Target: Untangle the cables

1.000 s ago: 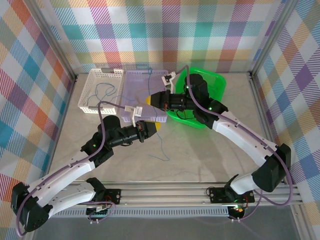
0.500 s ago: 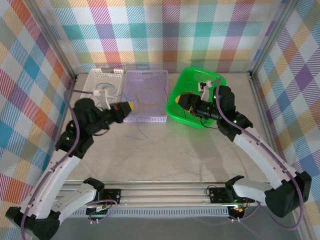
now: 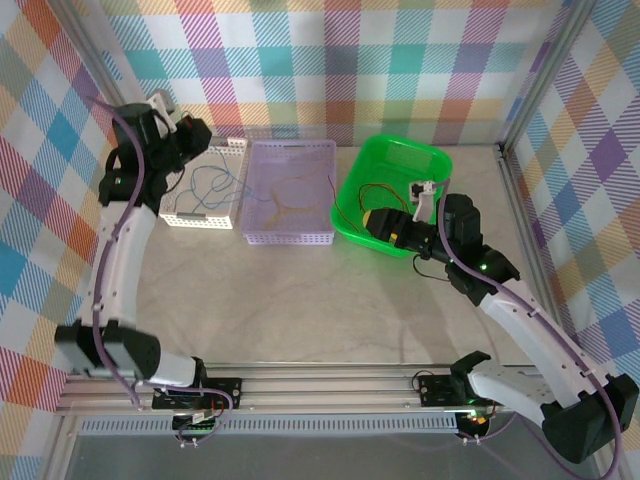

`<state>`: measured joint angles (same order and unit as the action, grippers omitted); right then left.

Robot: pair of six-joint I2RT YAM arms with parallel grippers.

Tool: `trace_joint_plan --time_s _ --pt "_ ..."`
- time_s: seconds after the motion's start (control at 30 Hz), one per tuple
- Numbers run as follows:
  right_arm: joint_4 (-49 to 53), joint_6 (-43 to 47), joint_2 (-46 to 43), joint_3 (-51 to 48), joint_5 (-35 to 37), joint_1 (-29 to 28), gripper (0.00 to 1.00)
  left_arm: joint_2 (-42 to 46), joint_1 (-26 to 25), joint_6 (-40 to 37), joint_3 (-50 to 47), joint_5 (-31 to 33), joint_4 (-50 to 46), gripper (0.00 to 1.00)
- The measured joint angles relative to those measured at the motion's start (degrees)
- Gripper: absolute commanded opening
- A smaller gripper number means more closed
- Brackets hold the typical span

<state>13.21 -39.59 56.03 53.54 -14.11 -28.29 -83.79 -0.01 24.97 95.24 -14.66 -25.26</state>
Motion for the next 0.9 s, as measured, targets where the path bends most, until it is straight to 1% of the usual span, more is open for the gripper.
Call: trace_joint_plan --time_s 0.13,0.27,0.47,0.67,0.77,0.9 --pt "0.0 2.2 -1.5 -1.9 -0.1 0.0 0.67 -8.9 0.3 -4.7 9.1 7.0 -3.2 0.0" --pt "0.0 4.1 -2.2 -2.5 -1.1 0.0 0.67 -15.3 0.3 -8.4 17.0 11.3 -4.9 0.0" --pt "-1.0 5.9 -2.3 -4.2 -3.3 0.0 0.67 -22.5 0.3 -11.6 23.0 14.4 -5.3 0.0" --pt "-1.7 7.0 -2.1 -6.3 -6.5 0.0 0.66 -31.8 0.7 -13.5 26.0 16.9 -5.7 0.0" --pt "-2.0 7.7 -2.1 -6.9 -7.9 0.0 0.65 -36.6 1.7 -13.9 27.5 17.4 -6.2 0.0" --pt "-2.7 8.7 -2.1 -7.8 -9.1 0.0 0.65 -40.3 2.8 -13.9 27.5 17.4 -6.7 0.0"
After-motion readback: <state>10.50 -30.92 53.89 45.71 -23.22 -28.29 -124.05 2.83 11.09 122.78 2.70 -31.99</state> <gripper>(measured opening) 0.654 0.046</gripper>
